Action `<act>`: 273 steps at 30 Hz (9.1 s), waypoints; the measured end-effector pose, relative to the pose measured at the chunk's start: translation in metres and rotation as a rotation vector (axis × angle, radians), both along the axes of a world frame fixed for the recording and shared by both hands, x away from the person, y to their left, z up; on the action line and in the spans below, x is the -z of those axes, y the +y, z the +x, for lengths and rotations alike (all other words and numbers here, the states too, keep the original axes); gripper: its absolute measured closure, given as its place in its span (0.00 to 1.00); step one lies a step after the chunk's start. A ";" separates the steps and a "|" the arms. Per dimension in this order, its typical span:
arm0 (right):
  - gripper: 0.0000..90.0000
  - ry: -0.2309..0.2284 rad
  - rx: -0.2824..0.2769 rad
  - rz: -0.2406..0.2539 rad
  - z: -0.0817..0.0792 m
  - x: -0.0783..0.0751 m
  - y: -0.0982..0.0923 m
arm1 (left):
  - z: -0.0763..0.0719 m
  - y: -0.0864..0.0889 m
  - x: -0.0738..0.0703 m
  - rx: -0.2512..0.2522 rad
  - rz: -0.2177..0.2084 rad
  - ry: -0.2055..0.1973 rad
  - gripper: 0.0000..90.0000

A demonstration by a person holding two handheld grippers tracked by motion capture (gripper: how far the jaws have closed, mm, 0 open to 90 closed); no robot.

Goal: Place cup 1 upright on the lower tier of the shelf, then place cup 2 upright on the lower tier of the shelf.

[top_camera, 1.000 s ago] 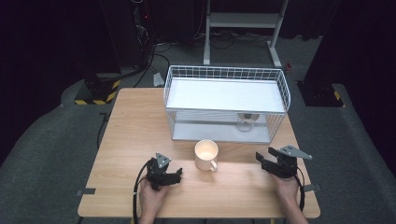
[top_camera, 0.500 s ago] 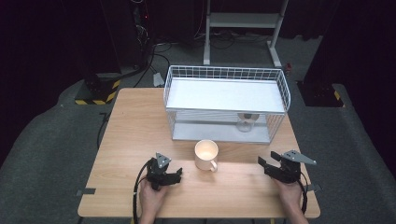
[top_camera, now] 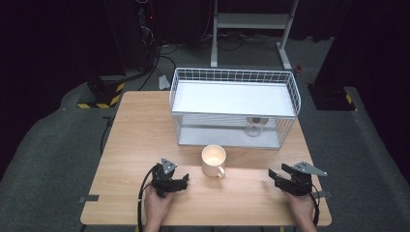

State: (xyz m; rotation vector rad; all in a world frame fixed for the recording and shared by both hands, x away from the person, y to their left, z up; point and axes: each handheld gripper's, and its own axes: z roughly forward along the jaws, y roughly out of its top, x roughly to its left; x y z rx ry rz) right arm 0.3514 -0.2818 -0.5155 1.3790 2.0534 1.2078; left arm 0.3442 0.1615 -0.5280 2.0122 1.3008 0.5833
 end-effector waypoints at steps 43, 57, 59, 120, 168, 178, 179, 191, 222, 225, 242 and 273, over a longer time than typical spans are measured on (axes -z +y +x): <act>0.27 0.077 -0.051 -0.222 0.008 0.008 0.020 | -0.013 -0.011 -0.020 0.099 -0.071 -0.014 0.13; 0.27 0.077 -0.050 -0.222 0.008 0.008 0.020 | -0.014 -0.040 -0.052 0.184 -0.119 0.002 0.07; 0.27 0.079 -0.047 -0.221 0.007 0.008 0.020 | -0.013 -0.044 -0.056 0.199 -0.128 -0.003 0.07; 0.27 0.083 -0.042 -0.216 0.007 0.008 0.021 | 0.042 -0.098 -0.062 0.235 -0.146 -0.030 0.05; 0.26 0.082 -0.052 -0.221 0.007 0.008 0.021 | 0.045 -0.101 -0.059 0.195 -0.083 -0.083 0.11; 0.26 0.083 -0.052 -0.220 0.007 0.008 0.021 | 0.051 -0.096 -0.062 0.185 -0.073 -0.076 0.11; 0.26 0.081 -0.053 -0.222 0.007 0.008 0.021 | 0.051 -0.096 -0.063 0.188 -0.068 -0.078 0.11; 0.26 0.080 -0.053 -0.222 0.007 0.008 0.021 | 0.065 -0.098 -0.072 0.170 -0.060 -0.102 0.11; 0.26 0.081 -0.053 -0.222 0.007 0.008 0.021 | 0.104 -0.095 -0.076 0.092 -0.085 -0.122 0.11; 0.26 0.081 -0.054 -0.223 0.007 0.008 0.021 | 0.105 -0.094 -0.075 0.089 -0.079 -0.132 0.11; 0.26 0.081 -0.054 -0.223 0.007 0.008 0.021 | 0.120 -0.100 -0.073 0.067 -0.087 -0.152 0.11; 0.26 0.081 -0.053 -0.223 0.007 0.008 0.021 | 0.123 -0.102 -0.074 0.032 -0.106 -0.203 0.07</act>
